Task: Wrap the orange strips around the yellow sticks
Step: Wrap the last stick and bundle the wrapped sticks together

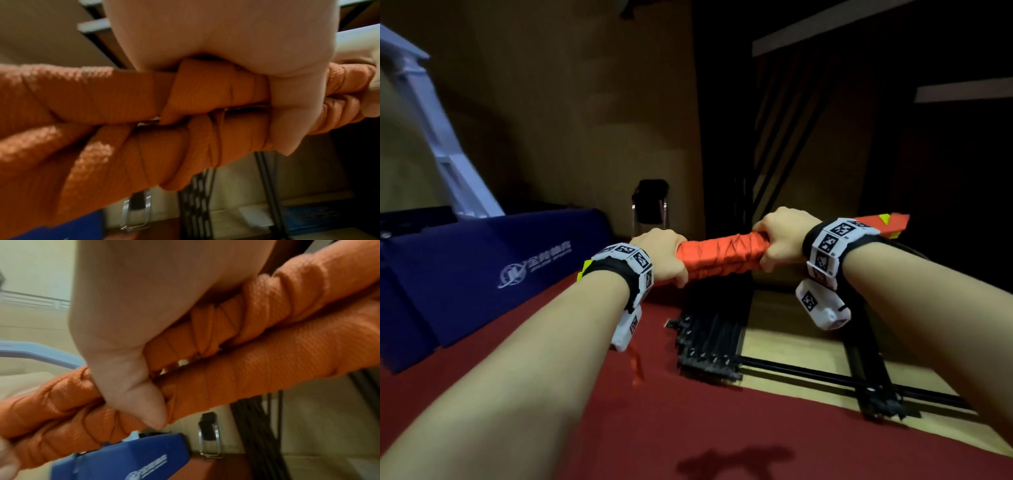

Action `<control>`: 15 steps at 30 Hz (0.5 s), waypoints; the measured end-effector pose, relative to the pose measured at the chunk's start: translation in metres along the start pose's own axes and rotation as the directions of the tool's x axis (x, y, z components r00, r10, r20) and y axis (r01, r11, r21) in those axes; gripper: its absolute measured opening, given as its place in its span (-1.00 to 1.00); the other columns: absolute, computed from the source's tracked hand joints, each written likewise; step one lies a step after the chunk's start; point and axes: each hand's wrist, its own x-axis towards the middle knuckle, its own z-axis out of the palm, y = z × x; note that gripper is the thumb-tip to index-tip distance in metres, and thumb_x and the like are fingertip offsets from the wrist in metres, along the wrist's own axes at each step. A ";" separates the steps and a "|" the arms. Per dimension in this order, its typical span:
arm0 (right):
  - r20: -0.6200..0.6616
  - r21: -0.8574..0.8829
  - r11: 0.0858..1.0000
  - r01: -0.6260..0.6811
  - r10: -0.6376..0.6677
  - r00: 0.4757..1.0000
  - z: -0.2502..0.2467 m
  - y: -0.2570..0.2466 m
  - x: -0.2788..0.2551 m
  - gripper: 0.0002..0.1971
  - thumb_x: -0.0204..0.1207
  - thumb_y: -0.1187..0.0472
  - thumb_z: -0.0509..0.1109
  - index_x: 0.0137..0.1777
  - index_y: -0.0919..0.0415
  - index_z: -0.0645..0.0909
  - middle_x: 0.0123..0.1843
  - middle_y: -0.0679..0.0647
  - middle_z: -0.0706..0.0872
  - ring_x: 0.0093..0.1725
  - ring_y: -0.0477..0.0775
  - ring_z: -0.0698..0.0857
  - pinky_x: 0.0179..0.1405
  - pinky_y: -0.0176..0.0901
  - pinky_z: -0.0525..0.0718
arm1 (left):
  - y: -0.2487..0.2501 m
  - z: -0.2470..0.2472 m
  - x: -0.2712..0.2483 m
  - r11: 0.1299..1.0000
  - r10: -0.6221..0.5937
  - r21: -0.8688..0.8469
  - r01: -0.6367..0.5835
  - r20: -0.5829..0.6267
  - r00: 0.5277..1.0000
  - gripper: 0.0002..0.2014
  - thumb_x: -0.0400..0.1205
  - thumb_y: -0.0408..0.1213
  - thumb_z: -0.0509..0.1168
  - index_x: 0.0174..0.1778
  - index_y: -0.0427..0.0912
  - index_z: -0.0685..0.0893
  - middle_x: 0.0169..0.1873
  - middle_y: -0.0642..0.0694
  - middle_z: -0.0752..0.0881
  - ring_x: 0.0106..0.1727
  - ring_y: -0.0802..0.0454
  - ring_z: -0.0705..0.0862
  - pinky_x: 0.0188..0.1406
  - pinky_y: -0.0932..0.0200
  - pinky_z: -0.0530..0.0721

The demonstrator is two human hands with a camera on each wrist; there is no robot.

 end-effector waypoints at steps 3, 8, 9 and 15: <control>-0.003 -0.014 0.998 -0.053 0.053 0.999 0.007 0.049 0.028 -0.56 0.05 -0.08 0.65 -0.04 -0.05 0.73 -0.27 -0.07 0.74 -0.21 0.04 0.72 -0.30 -0.15 0.67 | 0.021 0.012 0.062 0.998 0.059 -0.023 -0.059 0.015 0.998 -0.59 0.14 -0.06 0.65 -0.16 0.00 0.70 -0.29 0.03 0.74 -0.24 -0.06 0.74 -0.25 0.05 0.74; -0.002 -0.030 0.983 -0.183 0.183 0.983 0.020 0.146 0.089 -0.61 0.05 -0.07 0.67 -0.13 -0.01 0.72 -0.32 -0.06 0.72 -0.25 0.04 0.71 -0.32 -0.10 0.73 | 0.063 0.039 0.197 0.980 0.191 -0.056 -0.189 0.027 0.981 -0.61 0.12 -0.07 0.65 -0.20 0.01 0.69 -0.32 0.02 0.73 -0.28 -0.03 0.73 -0.40 0.17 0.57; -0.005 -0.032 0.976 -0.214 0.214 0.977 0.018 0.166 0.102 -0.62 0.04 -0.07 0.66 -0.14 -0.02 0.71 -0.32 -0.06 0.72 -0.25 0.04 0.71 -0.31 -0.09 0.74 | 0.073 0.039 0.224 0.976 0.212 -0.058 -0.210 0.032 0.977 -0.61 0.13 -0.07 0.66 -0.20 0.01 0.69 -0.31 0.02 0.74 -0.28 -0.03 0.73 -0.39 0.17 0.57; -0.073 -0.067 0.927 -0.369 0.365 0.928 -0.009 0.278 0.156 -0.60 0.07 -0.08 0.67 -0.11 0.00 0.72 -0.31 -0.04 0.68 -0.22 0.09 0.69 -0.30 -0.10 0.68 | 0.145 0.033 0.375 0.931 0.361 -0.072 -0.359 0.021 0.932 -0.52 0.18 -0.06 0.65 -0.05 -0.01 0.65 -0.18 -0.02 0.72 -0.19 -0.06 0.72 -0.34 0.11 0.63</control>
